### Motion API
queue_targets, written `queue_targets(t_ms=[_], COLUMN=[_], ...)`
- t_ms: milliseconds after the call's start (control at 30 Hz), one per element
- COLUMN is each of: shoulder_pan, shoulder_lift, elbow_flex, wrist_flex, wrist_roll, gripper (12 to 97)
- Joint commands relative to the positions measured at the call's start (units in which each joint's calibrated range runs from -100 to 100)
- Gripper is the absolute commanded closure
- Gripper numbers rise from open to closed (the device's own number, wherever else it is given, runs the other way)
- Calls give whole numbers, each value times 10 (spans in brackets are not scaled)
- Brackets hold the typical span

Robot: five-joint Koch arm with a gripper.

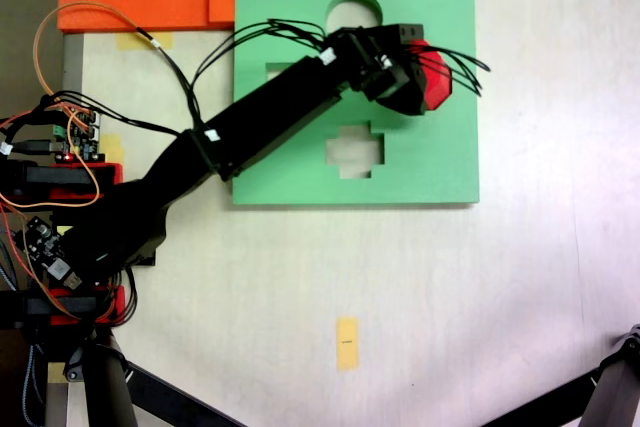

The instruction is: Put the octagonal pillar block into the corresponding hole

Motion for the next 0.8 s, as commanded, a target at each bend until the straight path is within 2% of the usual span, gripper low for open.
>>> queue_targets(t_ms=[0,133,300,433,767], shoulder_pan=[-8,-9,-9,-14,-14], shoulder_lift=[-5,-3,-24,-84,-445], elbow_flex=[17,18,18,19,18], wrist_flex=[-3,-22,-43,-46,-139], wrist_roll=[-17,-17,-17,-18,-57], gripper=[562,518,238,232,236])
